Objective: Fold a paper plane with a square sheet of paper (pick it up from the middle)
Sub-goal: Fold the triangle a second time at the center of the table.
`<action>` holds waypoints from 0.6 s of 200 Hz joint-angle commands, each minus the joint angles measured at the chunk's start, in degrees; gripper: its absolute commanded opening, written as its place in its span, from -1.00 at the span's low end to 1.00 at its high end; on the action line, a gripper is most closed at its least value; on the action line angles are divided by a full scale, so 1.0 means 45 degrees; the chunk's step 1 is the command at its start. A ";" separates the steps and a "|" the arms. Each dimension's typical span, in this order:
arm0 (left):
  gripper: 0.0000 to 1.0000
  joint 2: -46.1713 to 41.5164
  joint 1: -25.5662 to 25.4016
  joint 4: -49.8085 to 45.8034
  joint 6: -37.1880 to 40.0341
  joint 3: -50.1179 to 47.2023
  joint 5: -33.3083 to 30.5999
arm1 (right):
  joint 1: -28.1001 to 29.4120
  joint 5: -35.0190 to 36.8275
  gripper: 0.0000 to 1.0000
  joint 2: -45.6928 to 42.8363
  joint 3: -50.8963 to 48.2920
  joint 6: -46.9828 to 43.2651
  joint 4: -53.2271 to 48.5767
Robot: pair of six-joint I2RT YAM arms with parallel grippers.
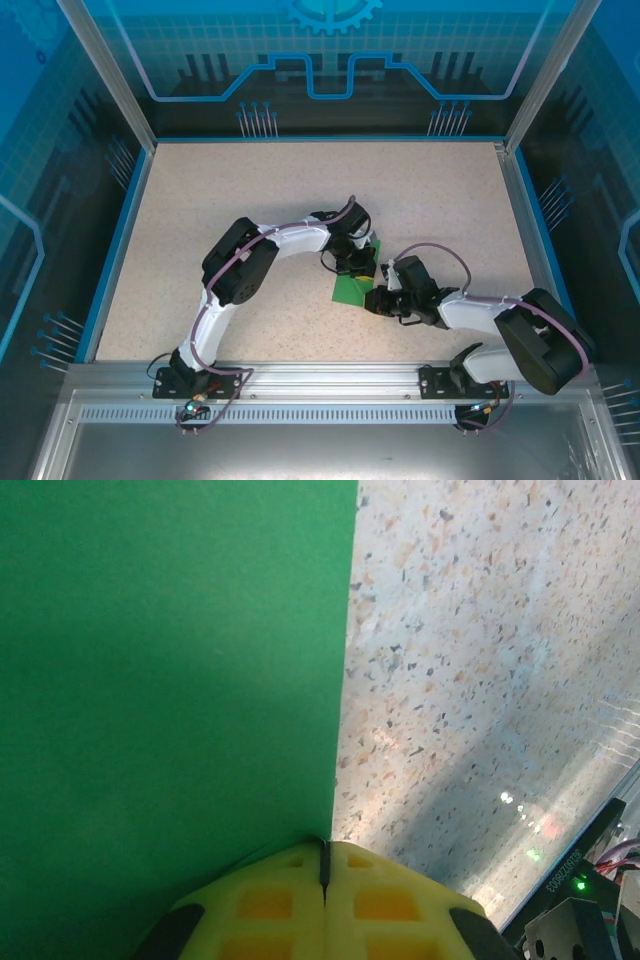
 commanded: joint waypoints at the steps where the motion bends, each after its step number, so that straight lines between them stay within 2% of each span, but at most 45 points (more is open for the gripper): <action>1: -0.99 0.0512 0.0041 -0.0511 0.0442 0.0321 -0.0214 | 0.0225 0.0614 -0.77 0.0144 0.0214 -0.0370 -0.1355; 63: -0.98 0.0645 0.0038 -0.0578 0.0495 0.0547 -0.0203 | 0.0484 0.1093 -0.79 0.0496 0.0493 -0.0466 -0.2150; 98: -0.91 0.0880 0.0060 -0.0492 0.0584 0.0546 -0.0100 | 0.0541 0.1247 -0.80 0.0489 0.0647 -0.0549 -0.2501; 120: -0.80 0.0931 0.0094 -0.0492 0.0647 0.0603 -0.0103 | 0.0544 0.1311 -0.80 0.0493 0.0742 -0.0607 -0.2700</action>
